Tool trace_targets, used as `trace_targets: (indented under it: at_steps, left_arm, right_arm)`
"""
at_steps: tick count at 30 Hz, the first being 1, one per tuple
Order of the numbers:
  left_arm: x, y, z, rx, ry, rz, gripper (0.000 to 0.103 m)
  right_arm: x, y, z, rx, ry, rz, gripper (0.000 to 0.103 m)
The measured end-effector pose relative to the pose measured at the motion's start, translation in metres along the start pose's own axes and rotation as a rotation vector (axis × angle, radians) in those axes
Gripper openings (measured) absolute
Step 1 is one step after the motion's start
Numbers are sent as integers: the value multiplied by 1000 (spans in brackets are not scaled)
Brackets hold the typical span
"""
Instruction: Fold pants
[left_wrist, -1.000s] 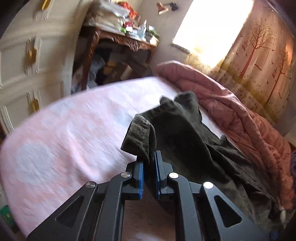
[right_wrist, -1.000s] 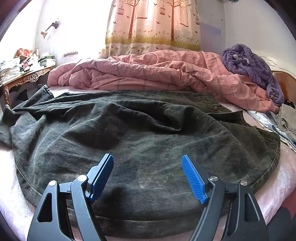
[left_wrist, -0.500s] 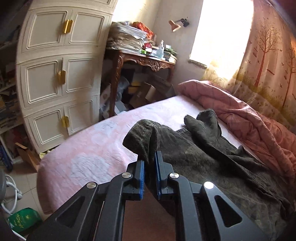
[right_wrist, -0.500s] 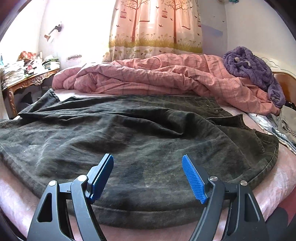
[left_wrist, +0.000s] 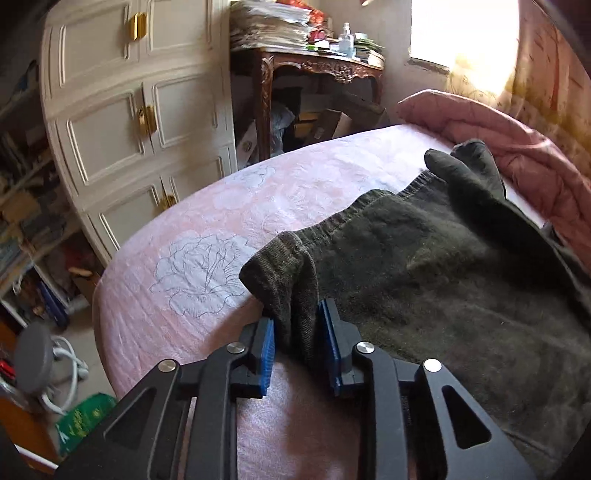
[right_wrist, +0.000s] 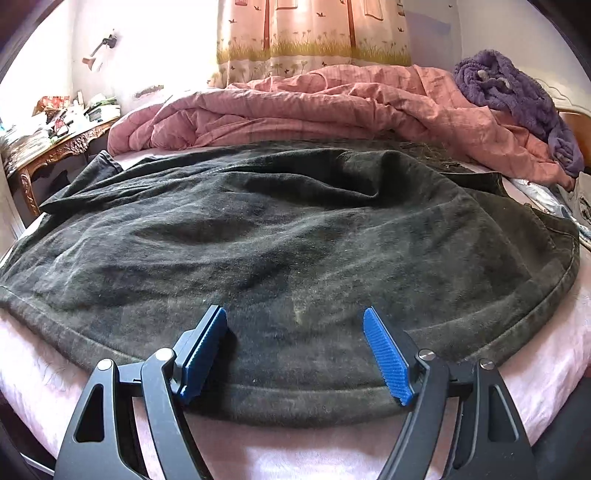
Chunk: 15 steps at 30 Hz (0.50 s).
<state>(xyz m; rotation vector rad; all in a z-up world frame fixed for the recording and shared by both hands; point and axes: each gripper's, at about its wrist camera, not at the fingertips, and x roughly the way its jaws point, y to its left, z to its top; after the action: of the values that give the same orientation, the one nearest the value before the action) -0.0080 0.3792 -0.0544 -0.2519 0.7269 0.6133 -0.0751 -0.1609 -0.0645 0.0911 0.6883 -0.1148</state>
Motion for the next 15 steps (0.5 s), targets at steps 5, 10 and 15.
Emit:
trace_targets:
  at_steps: [5,10,15]
  left_arm:
    - [-19,5,2,10,-94,-8,68]
    - [-53,14,4,1,-248,8,85]
    - [-83,3,-3,47,-406,-81,96]
  right_arm:
    - [-19,-7,-4,17,-44,16,78]
    - [-29,-15,3,23,-67,-4,78]
    - [-28,-15,13,13,-63,-40,78]
